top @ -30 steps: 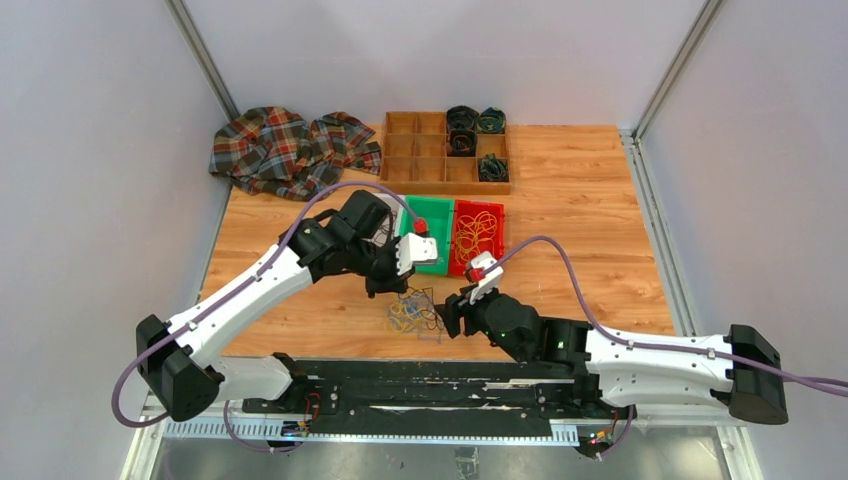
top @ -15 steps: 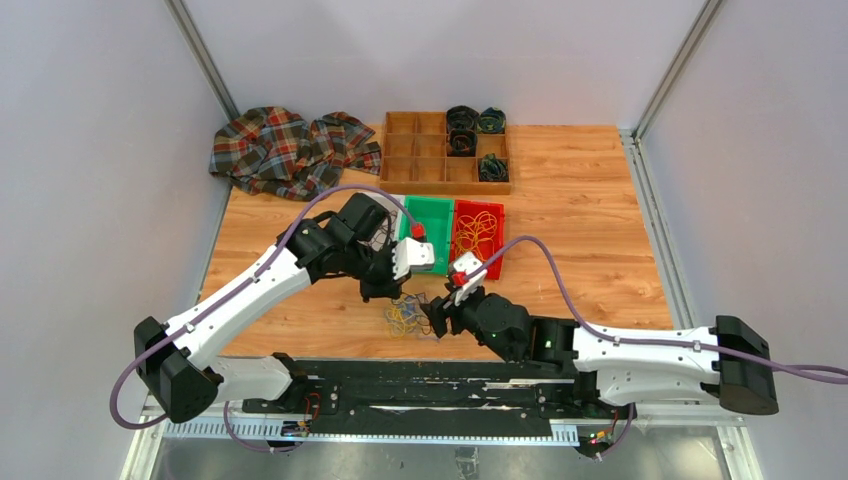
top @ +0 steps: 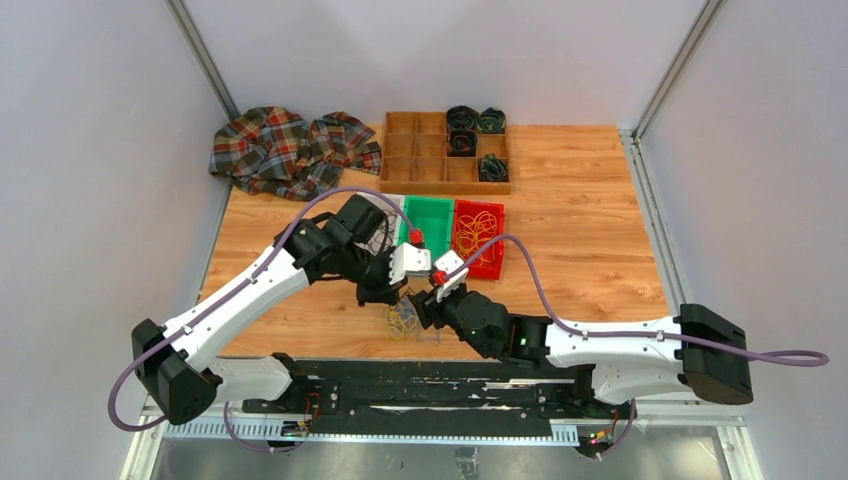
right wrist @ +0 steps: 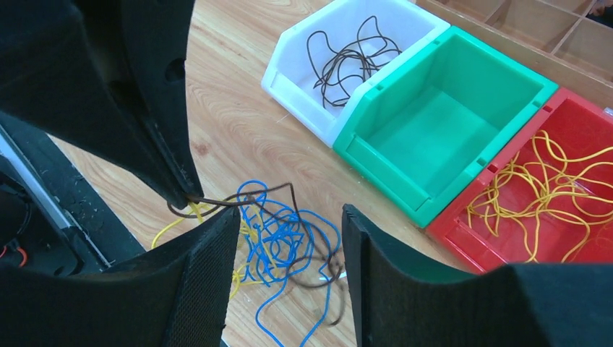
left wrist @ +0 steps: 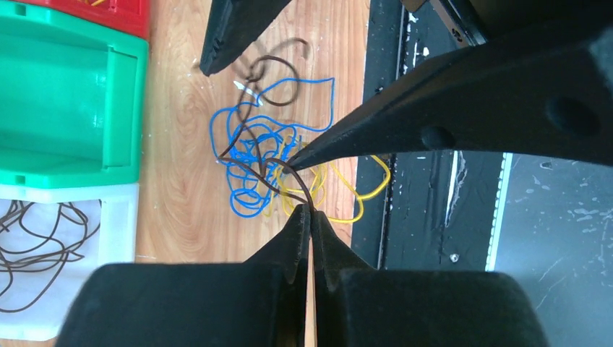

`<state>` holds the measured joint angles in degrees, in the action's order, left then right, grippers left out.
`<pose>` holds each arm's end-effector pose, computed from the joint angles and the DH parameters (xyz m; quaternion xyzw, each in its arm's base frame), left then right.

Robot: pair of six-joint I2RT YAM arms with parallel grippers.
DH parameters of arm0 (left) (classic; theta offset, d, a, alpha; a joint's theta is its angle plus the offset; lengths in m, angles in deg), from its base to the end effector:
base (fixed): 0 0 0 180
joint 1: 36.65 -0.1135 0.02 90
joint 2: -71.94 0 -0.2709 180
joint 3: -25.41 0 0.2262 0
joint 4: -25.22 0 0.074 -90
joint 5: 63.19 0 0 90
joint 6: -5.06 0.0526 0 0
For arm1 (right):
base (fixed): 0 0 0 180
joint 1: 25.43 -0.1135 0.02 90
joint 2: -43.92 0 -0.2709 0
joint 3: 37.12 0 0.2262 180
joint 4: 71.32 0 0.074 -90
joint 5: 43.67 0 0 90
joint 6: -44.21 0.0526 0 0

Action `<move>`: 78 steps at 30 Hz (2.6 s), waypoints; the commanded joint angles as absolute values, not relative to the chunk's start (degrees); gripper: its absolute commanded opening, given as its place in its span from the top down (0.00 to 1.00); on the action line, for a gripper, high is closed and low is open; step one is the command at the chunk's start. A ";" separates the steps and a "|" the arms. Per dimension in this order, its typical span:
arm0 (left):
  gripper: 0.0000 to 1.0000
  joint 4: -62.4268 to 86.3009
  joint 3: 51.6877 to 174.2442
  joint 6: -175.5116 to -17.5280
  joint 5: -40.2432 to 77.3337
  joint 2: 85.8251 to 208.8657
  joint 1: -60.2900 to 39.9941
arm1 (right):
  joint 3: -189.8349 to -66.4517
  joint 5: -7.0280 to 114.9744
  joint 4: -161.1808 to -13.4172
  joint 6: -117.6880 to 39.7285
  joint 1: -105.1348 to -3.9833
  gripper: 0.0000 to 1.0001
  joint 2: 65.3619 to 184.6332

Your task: Untangle the cables

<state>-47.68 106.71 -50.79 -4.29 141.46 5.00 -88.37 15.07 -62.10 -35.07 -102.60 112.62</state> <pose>0.1345 -0.1560 0.3092 0.6259 0.6951 -0.2748 0.2227 0.0833 0.2427 0.2810 -0.2514 0.7057 0.2908 0.5952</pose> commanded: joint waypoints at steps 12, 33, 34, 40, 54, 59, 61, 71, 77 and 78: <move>0.99 -50.46 110.01 -46.89 -9.88 140.10 5.63 | -85.32 21.63 -54.20 -33.68 -102.25 0.39 111.95; 0.93 -51.07 112.57 -43.49 -3.77 142.39 5.54 | -82.50 23.79 -59.72 -32.57 -102.23 0.99 102.58; 0.95 -50.92 112.84 -43.61 -4.09 142.39 5.54 | -82.44 24.44 -60.22 -32.36 -102.24 0.98 102.11; 0.97 -51.00 113.97 -43.46 -5.69 141.08 5.54 | -81.73 23.40 -59.84 -31.50 -102.18 0.53 102.41; 1.00 -51.02 115.78 -45.15 -6.63 140.03 5.54 | -89.07 12.33 -51.10 -34.48 -102.24 0.46 113.99; 1.00 -51.17 116.45 -45.65 -7.98 139.62 5.59 | -91.07 8.45 -47.67 -35.34 -102.10 0.46 118.11; 1.00 -52.04 117.69 -45.92 -9.14 139.74 5.56 | -91.99 8.42 -45.88 -36.46 -101.99 0.47 120.33; 0.99 -56.17 129.57 -45.62 -8.66 139.10 5.55 | -89.01 8.59 -42.07 -33.12 -101.01 0.52 127.00; 1.00 -56.85 137.59 -44.25 -1.93 139.46 5.54 | -85.39 8.58 -40.83 -30.04 -100.10 0.55 128.66; 1.00 -56.87 139.17 -43.61 -0.10 139.66 5.54 | -84.71 8.50 -40.83 -29.55 -100.01 0.56 128.77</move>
